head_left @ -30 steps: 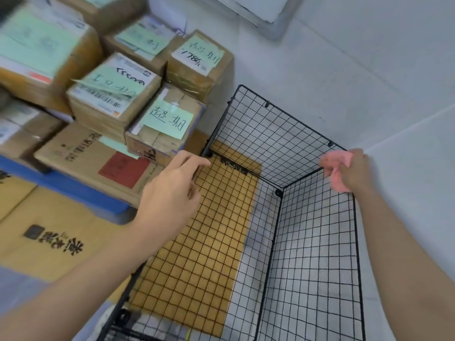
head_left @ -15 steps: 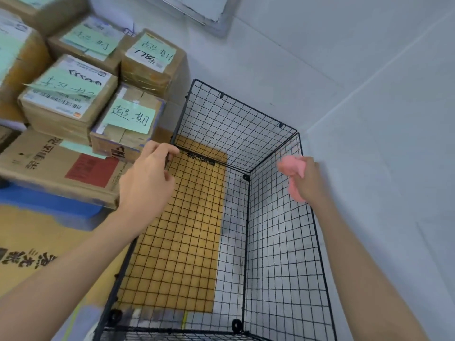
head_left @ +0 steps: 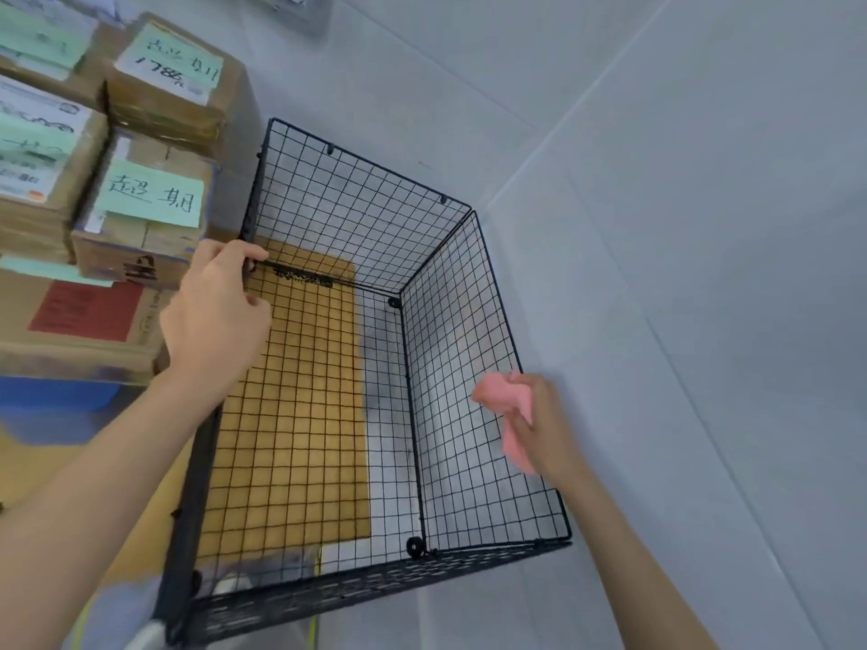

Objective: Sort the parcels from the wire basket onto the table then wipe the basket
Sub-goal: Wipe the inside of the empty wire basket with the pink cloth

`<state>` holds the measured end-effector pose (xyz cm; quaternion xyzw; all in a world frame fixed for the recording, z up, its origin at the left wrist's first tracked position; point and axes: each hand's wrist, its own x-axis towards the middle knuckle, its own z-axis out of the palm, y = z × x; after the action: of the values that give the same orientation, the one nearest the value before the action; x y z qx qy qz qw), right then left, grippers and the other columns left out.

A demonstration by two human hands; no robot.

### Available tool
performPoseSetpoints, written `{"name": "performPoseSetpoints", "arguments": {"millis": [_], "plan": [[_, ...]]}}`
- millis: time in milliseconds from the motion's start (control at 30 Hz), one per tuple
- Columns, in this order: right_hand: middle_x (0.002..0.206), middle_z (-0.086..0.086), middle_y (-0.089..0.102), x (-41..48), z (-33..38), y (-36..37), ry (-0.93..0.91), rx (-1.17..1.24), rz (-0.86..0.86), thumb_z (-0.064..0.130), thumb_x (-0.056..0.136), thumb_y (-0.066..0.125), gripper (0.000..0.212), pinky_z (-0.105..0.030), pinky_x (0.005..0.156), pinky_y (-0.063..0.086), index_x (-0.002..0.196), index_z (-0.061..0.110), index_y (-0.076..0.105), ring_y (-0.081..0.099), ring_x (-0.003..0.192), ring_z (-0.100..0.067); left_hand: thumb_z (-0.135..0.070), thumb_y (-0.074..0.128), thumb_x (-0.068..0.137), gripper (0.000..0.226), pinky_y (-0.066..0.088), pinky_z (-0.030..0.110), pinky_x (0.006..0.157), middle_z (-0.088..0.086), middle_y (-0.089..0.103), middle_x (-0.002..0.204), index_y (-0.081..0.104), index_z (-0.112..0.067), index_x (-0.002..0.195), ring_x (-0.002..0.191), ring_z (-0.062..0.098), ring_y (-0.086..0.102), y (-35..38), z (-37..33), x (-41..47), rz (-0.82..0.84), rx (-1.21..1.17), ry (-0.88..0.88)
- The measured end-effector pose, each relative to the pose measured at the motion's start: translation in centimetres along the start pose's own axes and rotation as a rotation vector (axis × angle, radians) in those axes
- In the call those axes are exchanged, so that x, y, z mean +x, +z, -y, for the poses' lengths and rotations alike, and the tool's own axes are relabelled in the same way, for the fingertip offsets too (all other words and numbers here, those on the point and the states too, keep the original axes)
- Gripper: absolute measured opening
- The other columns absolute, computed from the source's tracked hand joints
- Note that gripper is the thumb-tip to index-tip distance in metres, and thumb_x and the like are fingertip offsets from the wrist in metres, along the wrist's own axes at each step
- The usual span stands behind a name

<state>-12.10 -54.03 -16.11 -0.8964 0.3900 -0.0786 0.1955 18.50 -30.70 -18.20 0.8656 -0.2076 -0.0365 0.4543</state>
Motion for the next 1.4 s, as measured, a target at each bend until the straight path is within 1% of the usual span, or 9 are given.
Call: {"name": "performPoseSetpoints", "arguments": {"millis": [67,133,300,433,600,733,933,1267,1400], "plan": [[0.134,-0.003,0.041,-2.7,-0.2,-0.2,0.005,0.006,0.009,0.001,0.096,0.052,0.041,-0.013,0.105,0.033,0.127,0.025,0.041,0.041,0.119,0.014,0.002,0.058,0.085,0.046,0.041,0.041,0.07,0.005,0.049,0.129,0.057,-0.022,0.125,0.098,0.034,0.058,-0.1,-0.1,-0.1,0.001,-0.005,-0.009],[0.133,-0.003,0.042,-5.1,-0.7,-0.3,0.006,0.005,0.012,0.006,0.096,0.05,0.037,-0.006,0.103,0.031,0.127,0.025,0.041,0.039,0.124,0.012,0.002,0.059,0.085,0.046,0.039,0.042,0.072,0.006,0.048,0.131,0.057,-0.022,0.124,0.098,0.035,0.058,-0.1,-0.2,-0.1,0.006,-0.005,-0.016],[0.128,0.01,0.048,-8.9,-1.7,-0.6,0.066,0.001,0.049,0.012,0.093,0.052,0.036,-0.014,0.096,0.038,0.119,0.037,0.046,0.051,0.118,0.001,0.001,0.058,0.085,0.046,0.045,0.048,0.077,0.006,0.048,0.13,0.057,-0.022,0.125,0.097,0.035,0.058,-0.3,-0.2,0.0,0.017,-0.033,-0.016],[0.131,0.018,0.042,-8.9,-1.7,-1.2,0.035,-0.068,0.095,0.003,0.095,0.055,0.047,-0.006,0.097,0.033,0.12,0.041,0.041,0.045,0.121,0.011,0.0,0.06,0.085,0.046,0.047,0.05,0.077,0.005,0.048,0.129,0.057,-0.022,0.125,0.097,0.034,0.059,-0.2,-0.3,-0.1,0.042,-0.051,-0.003],[0.124,0.012,0.038,-4.7,-0.1,-0.9,0.001,-0.14,0.074,-0.001,0.092,0.055,0.041,-0.002,0.093,0.033,0.122,0.025,0.048,0.047,0.113,0.014,-0.001,0.062,0.086,0.044,0.044,0.042,0.07,0.005,0.048,0.129,0.056,-0.02,0.125,0.091,0.029,0.057,-0.2,-0.2,0.0,0.047,-0.069,0.011],[0.125,0.006,0.038,0.4,1.2,-0.7,-0.02,-0.179,0.051,-0.002,0.091,0.055,0.039,-0.016,0.092,0.035,0.127,0.013,0.051,0.053,0.106,-0.008,0.002,0.062,0.085,0.045,0.045,0.041,0.066,0.003,0.048,0.126,0.056,-0.019,0.124,0.08,0.02,0.053,0.0,0.1,0.1,0.037,-0.119,0.019],[0.128,-0.012,0.04,10.2,2.9,-0.2,-0.015,-0.237,0.05,-0.004,0.089,0.054,0.042,-0.034,0.096,0.043,0.129,0.006,0.049,0.054,0.11,-0.026,0.002,0.061,0.085,0.044,0.045,0.039,0.064,-0.002,0.049,0.122,0.056,-0.021,0.122,0.08,0.02,0.053,0.1,0.2,0.0,0.017,-0.139,0.032],[0.13,-0.022,0.041,23.6,4.1,0.8,-0.012,-0.442,0.035,0.001,0.092,0.055,0.039,-0.042,0.095,0.04,0.13,-0.001,0.046,0.051,0.113,-0.038,0.0,0.061,0.085,0.046,0.049,0.037,0.062,-0.014,0.045,0.116,0.056,-0.029,0.119,0.072,0.005,0.054,-0.1,0.1,-0.1,0.013,-0.156,-0.008],[0.129,-0.023,0.042,27.4,4.0,1.6,-0.072,-0.525,-0.04,0.001,0.09,0.055,0.035,-0.047,0.095,0.044,0.125,-0.002,0.049,0.053,0.109,-0.042,-0.002,0.061,0.085,0.044,0.052,0.038,0.062,-0.017,0.043,0.114,0.056,-0.032,0.116,0.074,0.006,0.056,-0.1,0.0,0.0,0.02,-0.148,-0.011]]}}
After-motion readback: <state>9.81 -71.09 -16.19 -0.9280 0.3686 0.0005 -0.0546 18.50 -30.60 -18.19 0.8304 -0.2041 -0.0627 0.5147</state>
